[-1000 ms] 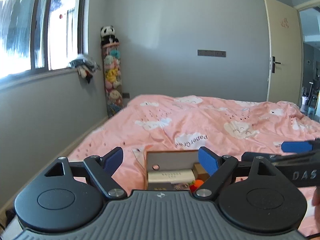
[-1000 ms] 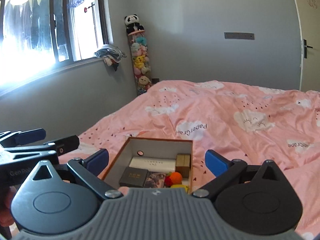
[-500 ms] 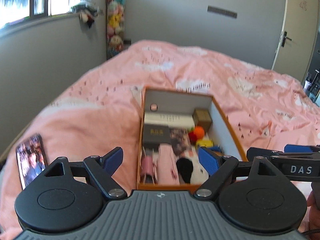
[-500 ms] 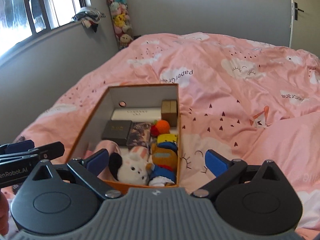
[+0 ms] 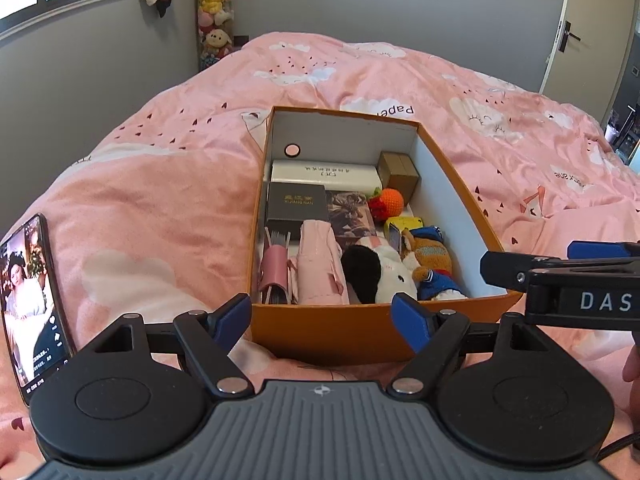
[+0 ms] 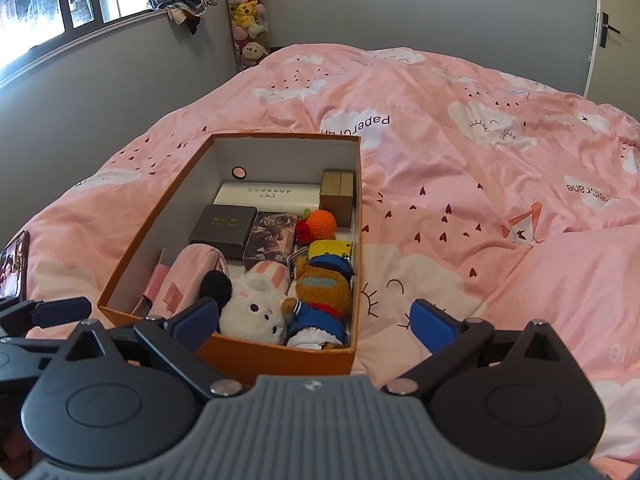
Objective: Organize objects
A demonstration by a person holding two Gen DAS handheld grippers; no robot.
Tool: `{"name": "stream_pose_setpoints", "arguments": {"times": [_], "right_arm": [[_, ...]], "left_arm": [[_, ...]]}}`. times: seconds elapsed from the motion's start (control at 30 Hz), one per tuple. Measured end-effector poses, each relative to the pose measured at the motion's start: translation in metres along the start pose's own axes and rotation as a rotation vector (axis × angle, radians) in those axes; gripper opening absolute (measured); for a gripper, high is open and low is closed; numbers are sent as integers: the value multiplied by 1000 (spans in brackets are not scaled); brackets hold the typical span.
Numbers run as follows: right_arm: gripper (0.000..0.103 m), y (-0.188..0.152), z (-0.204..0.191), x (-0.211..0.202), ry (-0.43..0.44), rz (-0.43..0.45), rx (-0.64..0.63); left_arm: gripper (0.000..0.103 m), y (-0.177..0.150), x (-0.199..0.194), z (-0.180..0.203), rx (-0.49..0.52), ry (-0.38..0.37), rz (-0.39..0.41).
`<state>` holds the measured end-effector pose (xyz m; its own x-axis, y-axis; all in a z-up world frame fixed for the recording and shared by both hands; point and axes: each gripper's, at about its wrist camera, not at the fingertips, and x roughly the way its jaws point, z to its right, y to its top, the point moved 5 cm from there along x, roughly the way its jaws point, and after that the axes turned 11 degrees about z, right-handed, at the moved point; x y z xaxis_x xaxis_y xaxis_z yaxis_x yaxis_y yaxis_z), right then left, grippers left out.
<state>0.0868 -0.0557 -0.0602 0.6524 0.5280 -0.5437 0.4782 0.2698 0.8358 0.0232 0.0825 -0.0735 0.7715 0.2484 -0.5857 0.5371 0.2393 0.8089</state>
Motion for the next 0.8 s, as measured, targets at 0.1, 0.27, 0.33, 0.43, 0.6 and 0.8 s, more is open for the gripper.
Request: {"name": "stream_pose_setpoints", "arguments": {"times": [0.1,0.27,0.33,0.43,0.6,0.8], "right_arm": [[102,0,0,-1,3,2,5],[102,1,1,-1,8,3,20],[102,0,2,-1,10,-1,25],[102,1,3,-1,2,-2,23],[102,-2,7,3,-31,-22,7],[102,-7,7,7,-20,-52,4]], "left_arm": [[93,1,-2,1,4,-1,9],[93,4,-4,4,27,3,31],[93,5,-4,5,30,8,32],[93,5,-3,3,28,18,30],[93,6,-4,-1,16,28,38],[93,6,-4,-2,13,32,38]]}}
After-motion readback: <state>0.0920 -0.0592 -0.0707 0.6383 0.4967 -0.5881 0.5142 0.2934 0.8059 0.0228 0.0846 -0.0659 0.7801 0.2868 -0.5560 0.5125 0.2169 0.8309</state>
